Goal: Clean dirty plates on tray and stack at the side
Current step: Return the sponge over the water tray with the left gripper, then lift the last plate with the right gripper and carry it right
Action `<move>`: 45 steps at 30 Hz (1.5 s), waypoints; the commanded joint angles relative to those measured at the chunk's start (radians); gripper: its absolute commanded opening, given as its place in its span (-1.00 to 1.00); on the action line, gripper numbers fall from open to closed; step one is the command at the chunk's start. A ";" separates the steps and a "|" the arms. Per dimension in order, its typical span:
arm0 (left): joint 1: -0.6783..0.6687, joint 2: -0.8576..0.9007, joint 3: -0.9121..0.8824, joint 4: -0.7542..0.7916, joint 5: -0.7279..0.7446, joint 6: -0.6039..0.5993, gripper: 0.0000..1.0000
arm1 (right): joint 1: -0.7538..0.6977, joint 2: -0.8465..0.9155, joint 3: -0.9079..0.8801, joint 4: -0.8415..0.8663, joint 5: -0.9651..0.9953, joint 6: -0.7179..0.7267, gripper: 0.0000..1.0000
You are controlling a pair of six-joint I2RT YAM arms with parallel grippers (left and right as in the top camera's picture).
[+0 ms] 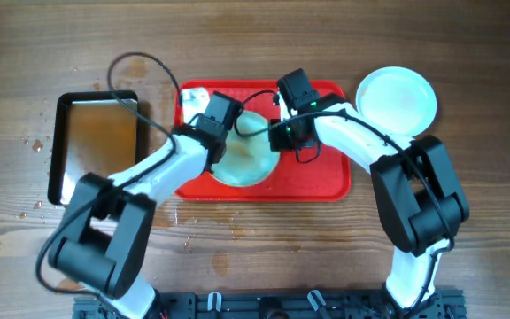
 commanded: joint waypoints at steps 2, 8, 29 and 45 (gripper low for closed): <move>0.048 -0.216 -0.009 -0.006 -0.137 -0.066 -0.92 | -0.013 0.037 -0.008 -0.035 0.074 0.002 -0.91; 0.418 -0.349 -0.010 -0.129 0.376 -0.066 -0.92 | -0.013 -0.016 0.144 -0.177 0.098 -0.104 -0.91; 0.908 -0.185 -0.015 -0.185 0.723 -0.066 -0.92 | 0.499 -0.040 0.591 -0.233 1.547 -0.715 -0.91; 0.908 -0.185 -0.018 -0.187 0.723 -0.066 -0.92 | 0.435 -0.040 0.579 -0.402 0.873 -0.325 -0.91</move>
